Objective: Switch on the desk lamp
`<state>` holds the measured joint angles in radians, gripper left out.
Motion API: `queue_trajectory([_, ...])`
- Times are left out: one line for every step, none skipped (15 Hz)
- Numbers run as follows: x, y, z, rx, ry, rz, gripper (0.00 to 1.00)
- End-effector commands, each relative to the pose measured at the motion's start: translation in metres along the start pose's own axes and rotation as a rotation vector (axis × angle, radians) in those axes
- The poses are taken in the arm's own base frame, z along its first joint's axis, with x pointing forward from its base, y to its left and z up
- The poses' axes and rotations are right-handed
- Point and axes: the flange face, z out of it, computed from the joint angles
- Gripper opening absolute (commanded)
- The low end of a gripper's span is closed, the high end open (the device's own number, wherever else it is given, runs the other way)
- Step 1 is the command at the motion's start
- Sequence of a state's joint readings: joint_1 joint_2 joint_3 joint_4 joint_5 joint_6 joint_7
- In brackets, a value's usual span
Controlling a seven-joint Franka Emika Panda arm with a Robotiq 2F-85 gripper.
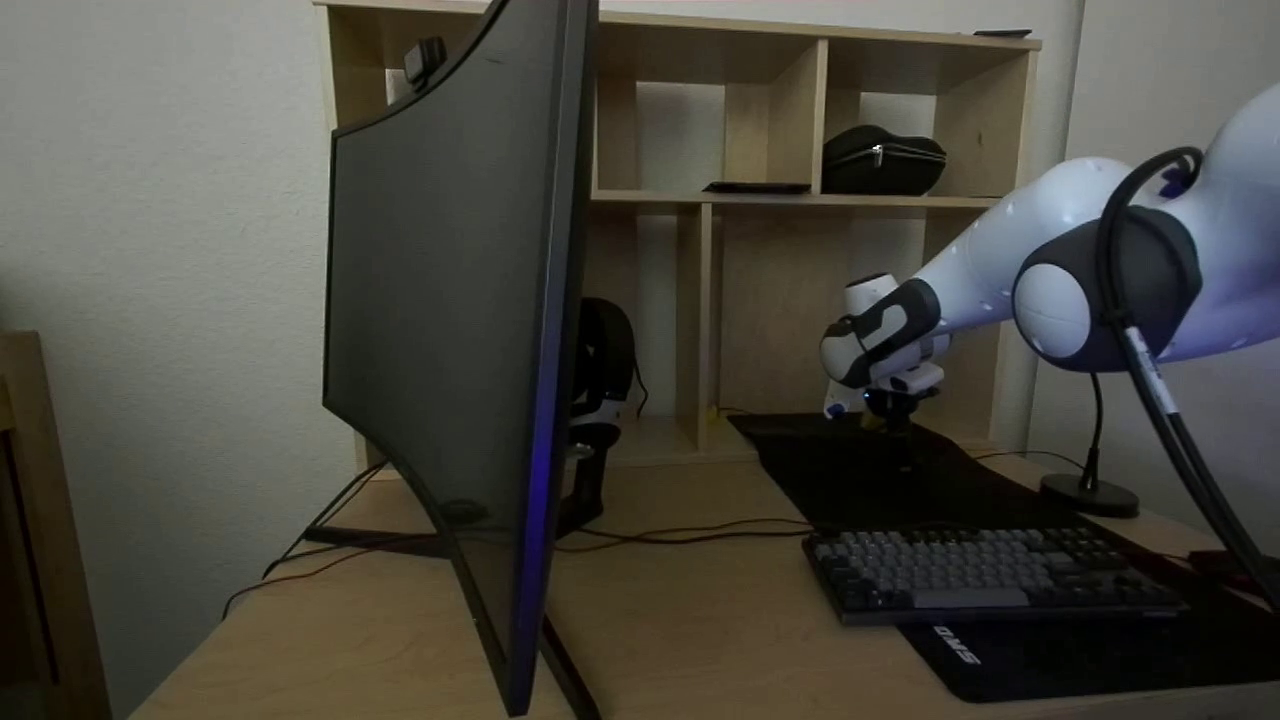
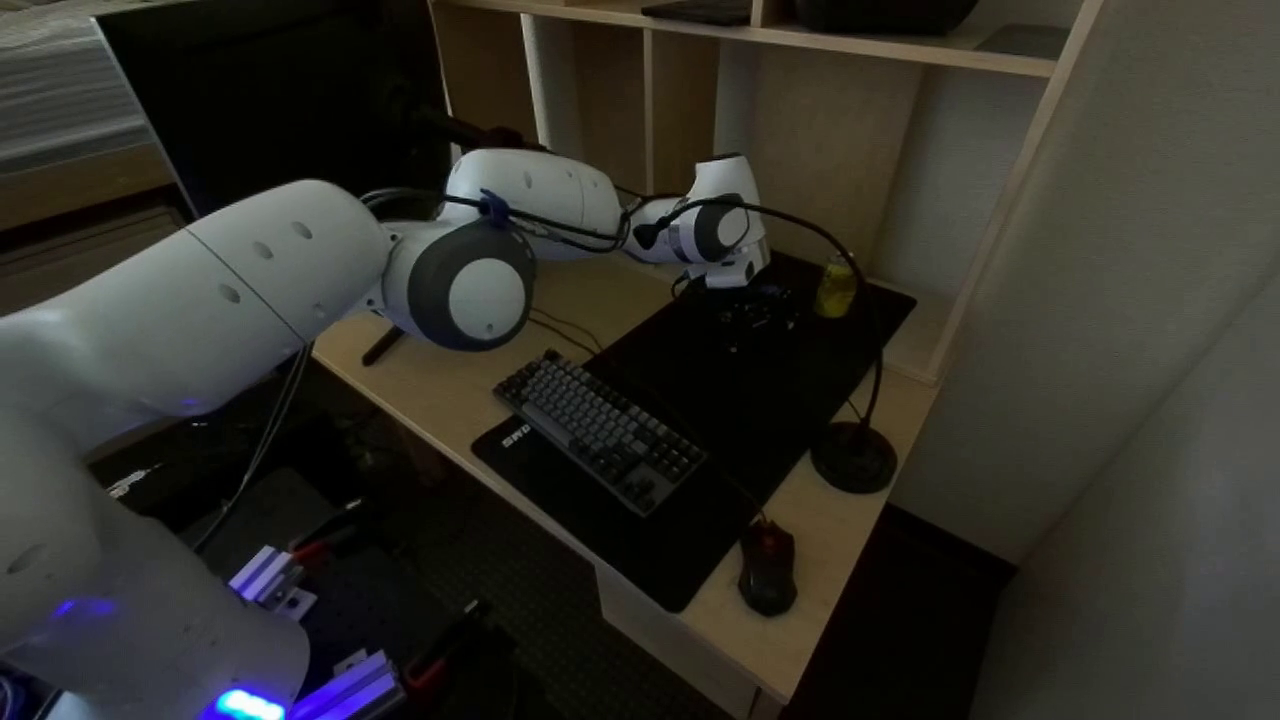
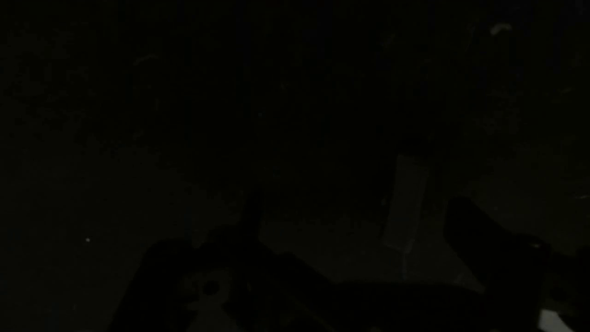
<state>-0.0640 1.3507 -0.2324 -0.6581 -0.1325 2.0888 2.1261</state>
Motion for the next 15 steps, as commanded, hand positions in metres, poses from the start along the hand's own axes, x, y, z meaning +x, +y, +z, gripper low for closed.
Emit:
queue_trajectory([0.009, -0.006, 0.012, 0.022, -0.005, 0.049, 1.00])
queue_trajectory([0.011, -0.008, 0.010, 0.022, -0.010, 0.063, 1.00])
queue_trajectory([0.014, -0.010, 0.009, 0.016, -0.017, 0.072, 1.00])
queue_trajectory([0.014, -0.011, 0.009, 0.020, -0.027, 0.076, 1.00])
queue_trajectory([0.016, -0.012, 0.009, 0.025, -0.031, 0.077, 0.85])
queue_trajectory([0.016, -0.012, 0.009, 0.023, -0.036, 0.073, 0.73])
queue_trajectory([0.015, -0.013, 0.008, 0.022, -0.042, 0.070, 0.67])
queue_trajectory([0.013, -0.013, 0.006, 0.018, -0.056, 0.060, 0.59])
queue_trajectory([0.012, -0.012, 0.005, 0.015, -0.070, 0.049, 0.86])
queue_trajectory([0.009, -0.013, 0.003, 0.018, -0.079, 0.041, 0.90])
queue_trajectory([0.008, -0.013, 0.001, 0.025, -0.086, 0.037, 0.93])
queue_trajectory([0.006, -0.013, -0.002, 0.019, -0.101, 0.032, 0.98])
queue_trajectory([0.004, -0.012, -0.002, 0.018, -0.113, 0.021, 1.00])
queue_trajectory([0.002, -0.012, -0.002, 0.017, -0.120, 0.014, 0.64])
queue_trajectory([0.000, -0.011, -0.002, 0.015, -0.125, 0.009, 0.68])
